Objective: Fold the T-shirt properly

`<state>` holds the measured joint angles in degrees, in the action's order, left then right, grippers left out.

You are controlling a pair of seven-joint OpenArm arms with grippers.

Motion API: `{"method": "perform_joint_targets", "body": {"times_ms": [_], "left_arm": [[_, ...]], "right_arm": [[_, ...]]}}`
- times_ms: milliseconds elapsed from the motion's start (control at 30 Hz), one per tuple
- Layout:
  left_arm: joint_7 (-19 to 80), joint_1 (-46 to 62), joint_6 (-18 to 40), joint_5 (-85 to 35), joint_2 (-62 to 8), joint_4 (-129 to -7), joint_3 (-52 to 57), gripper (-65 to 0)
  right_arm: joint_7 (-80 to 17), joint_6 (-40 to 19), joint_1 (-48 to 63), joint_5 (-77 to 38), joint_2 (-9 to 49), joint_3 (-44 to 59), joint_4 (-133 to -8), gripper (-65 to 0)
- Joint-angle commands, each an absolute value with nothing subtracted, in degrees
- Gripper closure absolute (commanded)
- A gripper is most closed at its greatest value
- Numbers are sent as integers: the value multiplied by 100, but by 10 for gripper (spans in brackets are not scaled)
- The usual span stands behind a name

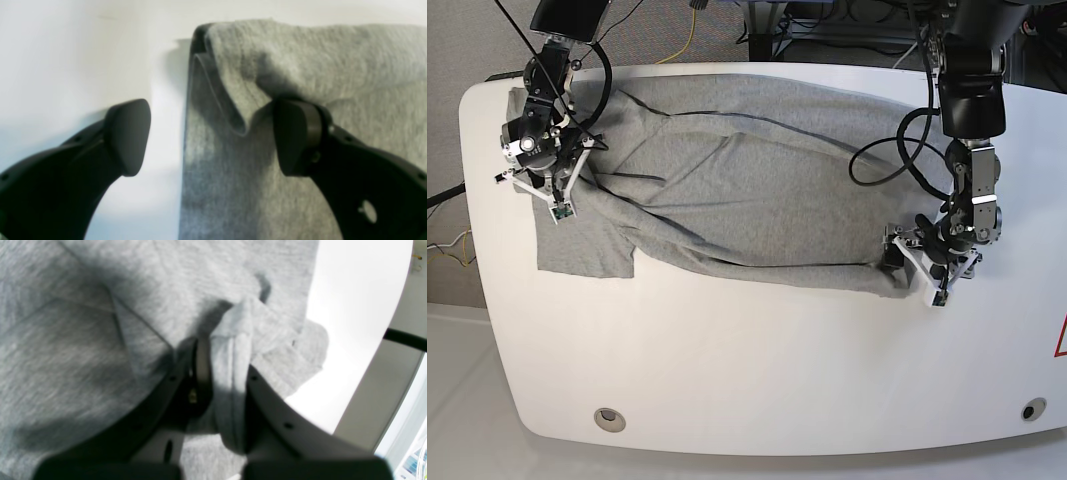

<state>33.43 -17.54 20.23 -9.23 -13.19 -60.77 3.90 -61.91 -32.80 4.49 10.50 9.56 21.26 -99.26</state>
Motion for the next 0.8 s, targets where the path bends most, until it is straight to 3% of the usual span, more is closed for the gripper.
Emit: {"method": "perform_joint_targets", "body": {"times_ms": [0, 367, 767], "left_arm": [[3327, -2009, 2009, -989, -1376, -6299, 400, -535], [3723, -2158, 2000, -989, -1305, -6923, 391, -535], [3741, -2220, 2000, -989, -1262, -6756, 31, -535]], "right_arm": [[-6141, -3240, 356, 1077, 1051, 2132, -10018, 0], [-6141, -3240, 251, 1077, 1033, 2123, -10018, 0], [-6141, -3248, 251, 1077, 1024, 2123, -10018, 0]]}}
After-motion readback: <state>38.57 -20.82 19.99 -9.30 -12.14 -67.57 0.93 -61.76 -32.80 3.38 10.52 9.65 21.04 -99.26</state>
